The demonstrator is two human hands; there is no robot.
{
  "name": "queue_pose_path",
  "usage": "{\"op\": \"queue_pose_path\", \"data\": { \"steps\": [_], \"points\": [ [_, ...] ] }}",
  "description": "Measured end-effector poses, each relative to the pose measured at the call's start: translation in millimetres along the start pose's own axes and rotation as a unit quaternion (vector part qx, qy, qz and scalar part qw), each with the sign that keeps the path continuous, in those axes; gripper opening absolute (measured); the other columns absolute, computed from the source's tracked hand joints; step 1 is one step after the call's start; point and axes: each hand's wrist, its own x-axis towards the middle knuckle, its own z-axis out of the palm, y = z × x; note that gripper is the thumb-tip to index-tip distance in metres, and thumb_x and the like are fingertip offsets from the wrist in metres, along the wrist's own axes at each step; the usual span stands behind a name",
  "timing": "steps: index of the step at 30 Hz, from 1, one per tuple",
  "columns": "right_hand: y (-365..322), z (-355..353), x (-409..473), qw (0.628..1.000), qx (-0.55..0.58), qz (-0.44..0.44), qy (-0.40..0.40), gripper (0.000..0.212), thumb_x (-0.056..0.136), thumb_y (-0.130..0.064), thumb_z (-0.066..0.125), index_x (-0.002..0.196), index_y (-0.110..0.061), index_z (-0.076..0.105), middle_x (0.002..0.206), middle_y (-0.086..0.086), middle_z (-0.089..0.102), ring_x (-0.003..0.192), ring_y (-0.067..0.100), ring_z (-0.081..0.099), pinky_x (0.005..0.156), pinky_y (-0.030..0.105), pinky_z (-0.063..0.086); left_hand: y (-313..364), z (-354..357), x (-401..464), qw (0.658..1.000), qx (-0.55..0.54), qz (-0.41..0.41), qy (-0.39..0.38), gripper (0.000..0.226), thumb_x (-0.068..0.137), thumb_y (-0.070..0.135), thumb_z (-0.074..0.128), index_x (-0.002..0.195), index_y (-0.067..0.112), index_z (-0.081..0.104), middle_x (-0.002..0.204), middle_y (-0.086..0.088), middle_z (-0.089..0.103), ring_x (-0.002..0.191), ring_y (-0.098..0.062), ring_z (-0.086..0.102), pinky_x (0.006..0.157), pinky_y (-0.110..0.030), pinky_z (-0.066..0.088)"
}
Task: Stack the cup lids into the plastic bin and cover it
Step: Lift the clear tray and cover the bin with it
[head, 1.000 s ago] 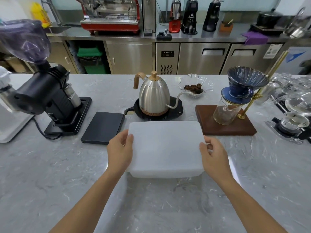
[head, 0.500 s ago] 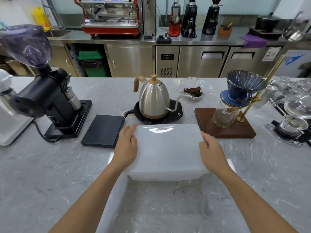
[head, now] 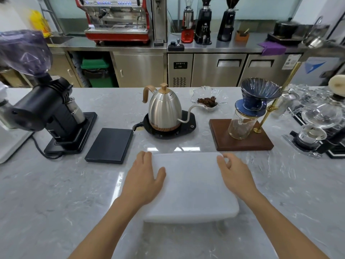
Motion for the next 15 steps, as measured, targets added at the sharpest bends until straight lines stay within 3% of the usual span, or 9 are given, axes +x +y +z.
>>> {"op": "queue_pose_path", "data": {
  "steps": [2,4,8,13,15],
  "points": [
    [-2.9,0.3,2.5,1.0,0.021,-0.01,-0.002,0.021,0.103,-0.036,0.046,0.091,-0.025,0.058,0.068,-0.002,0.06,0.062,0.012,0.056,0.053,0.027,0.038,5.2,-1.1,0.8,0.997,0.072,0.031,-0.012,0.067,0.099,0.052,0.039,0.148,0.007,0.032,0.167,-0.008,0.018,0.154,-0.025,0.014,0.122,-0.044,0.021],
    [-4.3,0.4,5.1,0.998,0.067,-0.001,-0.003,0.021,0.104,-0.031,0.047,0.096,-0.019,0.062,0.082,0.0,0.068,0.072,0.011,0.06,0.059,0.028,0.044,5.8,-1.7,1.6,0.992,0.1,0.057,-0.053,0.071,0.1,0.057,0.028,0.158,0.016,0.018,0.171,-0.003,0.003,0.156,-0.019,-0.005,0.126,-0.048,0.003],
    [-6.9,1.7,8.9,0.998,0.061,-0.001,0.015,0.022,0.104,-0.024,0.047,0.095,-0.013,0.064,0.083,0.002,0.068,0.07,0.008,0.057,0.061,0.027,0.044,3.9,-3.3,3.2,0.982,0.139,0.091,-0.094,0.064,0.1,0.061,0.019,0.158,0.043,0.001,0.17,-0.005,0.009,0.156,-0.024,-0.001,0.126,-0.05,0.003],
    [-7.4,5.1,13.0,0.99,0.134,0.03,0.035,0.012,0.102,-0.017,0.052,0.097,-0.016,0.063,0.087,0.01,0.068,0.072,0.016,0.056,0.06,0.026,0.044,4.9,-5.5,7.4,0.975,0.165,0.102,-0.107,0.074,0.09,0.072,0.008,0.158,0.043,0.0,0.161,-0.006,0.025,0.151,-0.026,0.01,0.124,-0.052,0.009],
    [-6.3,6.0,12.1,0.984,0.169,0.04,0.034,0.011,0.102,-0.018,0.053,0.106,-0.016,0.063,0.094,0.017,0.069,0.076,0.018,0.058,0.062,0.028,0.047,4.0,-4.1,7.8,0.975,0.164,0.107,-0.103,0.079,0.088,0.077,0.006,0.158,0.041,-0.002,0.167,-0.005,0.016,0.155,-0.024,0.0,0.125,-0.053,0.003]
  ]
}}
